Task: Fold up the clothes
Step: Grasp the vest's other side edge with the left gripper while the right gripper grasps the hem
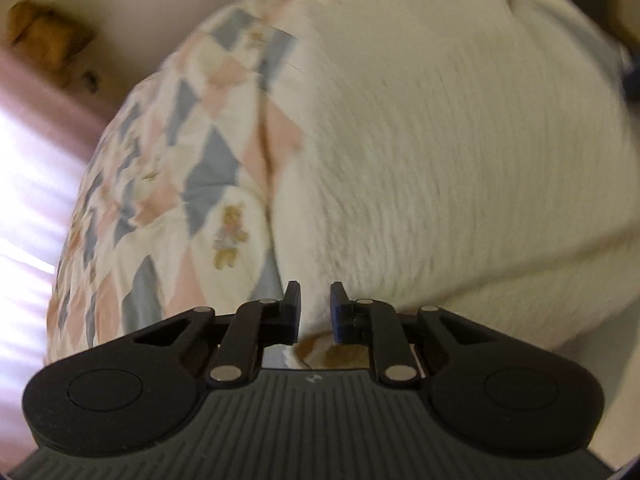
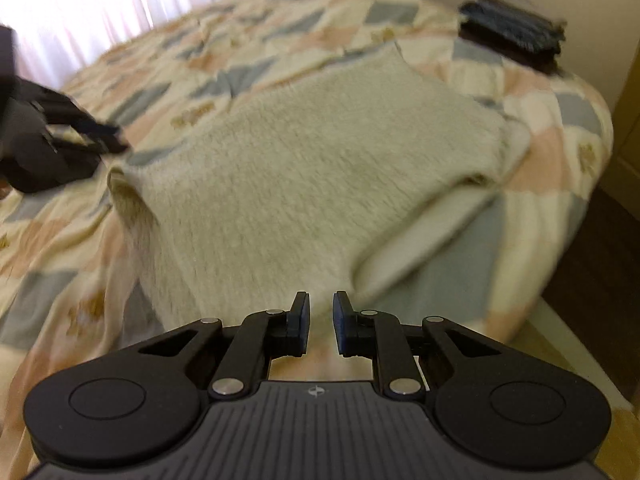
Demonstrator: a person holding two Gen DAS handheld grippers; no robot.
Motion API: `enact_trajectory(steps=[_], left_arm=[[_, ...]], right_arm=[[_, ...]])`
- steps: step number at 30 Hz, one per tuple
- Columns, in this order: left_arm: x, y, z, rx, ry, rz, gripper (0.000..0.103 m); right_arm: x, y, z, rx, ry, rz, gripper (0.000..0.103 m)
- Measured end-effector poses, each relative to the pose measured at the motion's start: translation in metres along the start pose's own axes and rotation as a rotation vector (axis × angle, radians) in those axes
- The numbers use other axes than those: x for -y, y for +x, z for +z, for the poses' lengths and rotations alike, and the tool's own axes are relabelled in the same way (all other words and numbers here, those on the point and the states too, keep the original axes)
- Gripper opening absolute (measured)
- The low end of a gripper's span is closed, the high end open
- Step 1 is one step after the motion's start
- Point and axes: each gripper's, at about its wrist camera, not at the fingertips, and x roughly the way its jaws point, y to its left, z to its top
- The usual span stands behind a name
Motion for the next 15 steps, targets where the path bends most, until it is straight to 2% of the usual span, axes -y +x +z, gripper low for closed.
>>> enact_trajectory(steps=[3,6,11,12,14,15], left_arm=[[0.014,0.016,-0.021,0.034,0.102,0.002,0.015],[0.025,0.023,-0.038,0.079,0.213,0.022,0.013],[0.033,0.012,-0.062,0.163,0.426,0.099,0.014],[0.034,0.006,-0.067,0.182,0.470,0.116,0.017],[0.036,-0.007,-0.080,0.228,0.571,0.149,0.041],[0.038,-0.011,-0.086,0.241,0.615,0.151,0.045]], right_arm=[[-0.010,0.018,-0.006,0.053,-0.003,-0.014,0.018],[-0.022,0.040,-0.021,0.040,-0.062,-0.028,0.020],[-0.047,0.051,-0.040,0.062,-0.262,-0.114,0.023],[-0.053,0.048,-0.040,0.070,-0.300,-0.138,0.027],[-0.065,0.040,-0.049,0.095,-0.380,-0.138,0.041],[-0.072,0.036,-0.053,0.107,-0.420,-0.136,0.055]])
